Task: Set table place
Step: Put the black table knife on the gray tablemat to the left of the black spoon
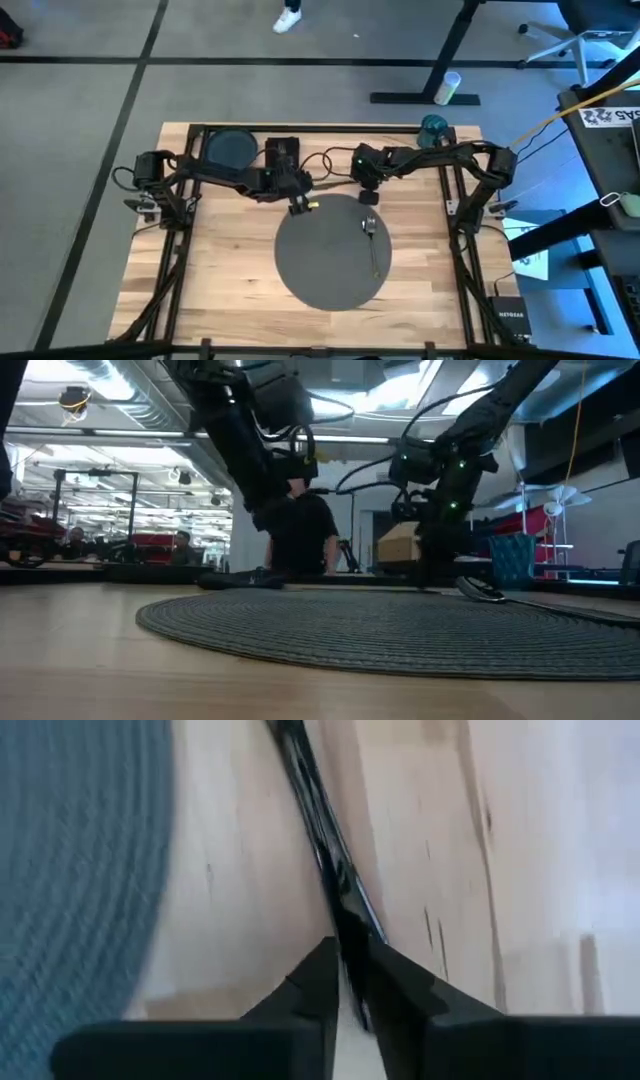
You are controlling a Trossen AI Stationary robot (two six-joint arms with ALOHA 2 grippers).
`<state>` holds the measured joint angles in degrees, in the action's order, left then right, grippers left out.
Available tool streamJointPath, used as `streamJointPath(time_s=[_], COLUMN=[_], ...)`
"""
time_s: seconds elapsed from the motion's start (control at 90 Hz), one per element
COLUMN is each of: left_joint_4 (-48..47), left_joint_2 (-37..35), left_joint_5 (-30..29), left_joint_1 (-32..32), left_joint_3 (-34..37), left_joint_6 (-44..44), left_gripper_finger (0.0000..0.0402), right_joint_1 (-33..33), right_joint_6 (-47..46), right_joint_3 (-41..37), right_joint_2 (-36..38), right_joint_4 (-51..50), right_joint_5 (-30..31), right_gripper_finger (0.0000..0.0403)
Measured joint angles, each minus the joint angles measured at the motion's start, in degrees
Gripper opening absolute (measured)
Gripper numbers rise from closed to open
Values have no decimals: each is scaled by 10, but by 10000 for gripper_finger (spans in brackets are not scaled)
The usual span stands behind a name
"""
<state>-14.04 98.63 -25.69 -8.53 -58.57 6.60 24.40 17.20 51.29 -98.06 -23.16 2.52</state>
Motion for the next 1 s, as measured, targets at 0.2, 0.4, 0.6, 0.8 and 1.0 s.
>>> streamJointPath(time_s=[0.2, 0.4, 0.6, 0.8, 1.0], left_joint_4=[0, 31, 47, 52, 65], left_joint_2=[0, 8, 38, 67, 88], left_joint_5=[75, 77, 109, 113, 175], left_joint_1=[-27, -35, -50, -77, -97], left_joint_3=[0, 0, 0, 0, 0], left_joint_6=[19, 101, 114, 99, 77], left_gripper_finger=[0, 0, 0, 0, 0], right_joint_1=[0, 0, -6, -45, -77], right_joint_6=[15, 15, 35, 128, 187], right_joint_3=[0, 1, 1, 1, 2], right_joint_2=[1, 1, 1, 2, 1], right_joint_4=[-4, 2, 46, 108, 145], right_joint_5=[0, -5, -35, -40, 15], right_gripper_finger=[57, 49, 53, 64, 67])
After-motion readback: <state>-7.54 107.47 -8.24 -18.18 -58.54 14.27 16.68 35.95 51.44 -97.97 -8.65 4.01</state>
